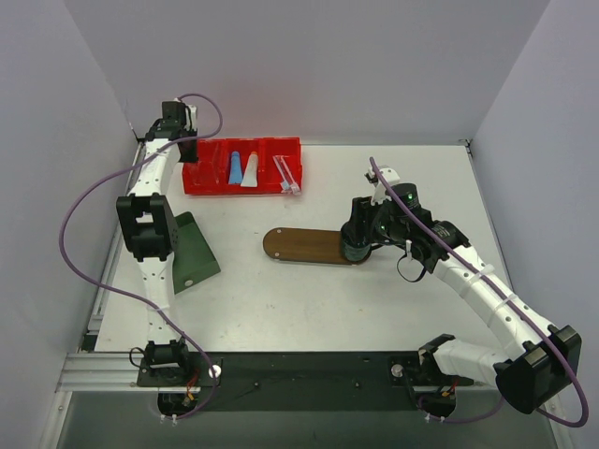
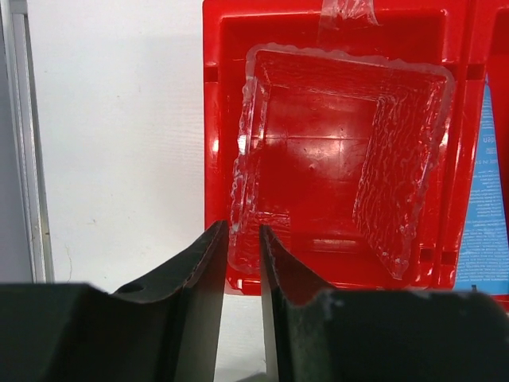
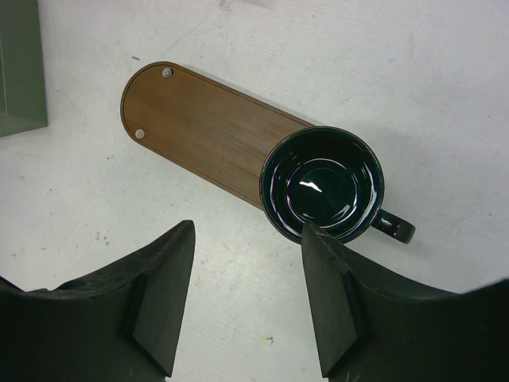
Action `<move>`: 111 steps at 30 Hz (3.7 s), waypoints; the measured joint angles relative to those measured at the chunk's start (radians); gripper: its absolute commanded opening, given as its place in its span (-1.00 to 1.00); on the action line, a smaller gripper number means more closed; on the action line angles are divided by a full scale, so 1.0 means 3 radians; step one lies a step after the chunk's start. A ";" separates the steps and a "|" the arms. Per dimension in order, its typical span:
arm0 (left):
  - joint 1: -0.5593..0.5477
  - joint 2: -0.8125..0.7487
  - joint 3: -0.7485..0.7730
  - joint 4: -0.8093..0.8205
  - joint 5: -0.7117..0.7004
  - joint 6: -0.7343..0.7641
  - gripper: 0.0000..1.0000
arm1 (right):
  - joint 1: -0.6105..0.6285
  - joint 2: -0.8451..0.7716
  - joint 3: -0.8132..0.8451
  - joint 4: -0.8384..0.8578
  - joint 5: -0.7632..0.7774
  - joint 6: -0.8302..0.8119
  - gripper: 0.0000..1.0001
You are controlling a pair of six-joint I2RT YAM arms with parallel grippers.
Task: Prepare toiletry sets of a toothbrush and toothpaste on the tray
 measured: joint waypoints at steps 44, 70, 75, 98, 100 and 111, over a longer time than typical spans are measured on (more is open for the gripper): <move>-0.0360 -0.1548 -0.1432 0.0698 -0.0225 0.0017 -1.00 | -0.0041 -0.0516 -0.0017 -0.0271 0.0338 0.0229 0.02; -0.2509 -0.3863 -0.3906 0.1390 -0.1086 -0.0017 -1.00 | 0.0666 0.0924 0.1184 0.0120 0.0535 0.1383 0.24; -0.2667 -0.3863 -0.3952 0.1425 -0.1236 -0.0020 -1.00 | 0.0745 0.1085 0.1183 0.0127 0.0649 0.1600 0.20; -0.3180 -0.3610 -0.3957 0.1588 -0.1952 0.0088 -1.00 | 0.0819 0.1550 0.1125 0.0198 0.0998 0.2033 -0.25; -0.3215 -0.3593 -0.3961 0.1617 -0.2012 0.0111 -1.00 | 0.0823 0.1589 0.1125 0.0200 0.0999 0.2049 -0.30; -0.3394 -0.3549 -0.4053 0.1813 -0.2302 0.0319 -1.00 | 0.0839 0.1638 0.1125 0.0205 0.1069 0.2224 -1.00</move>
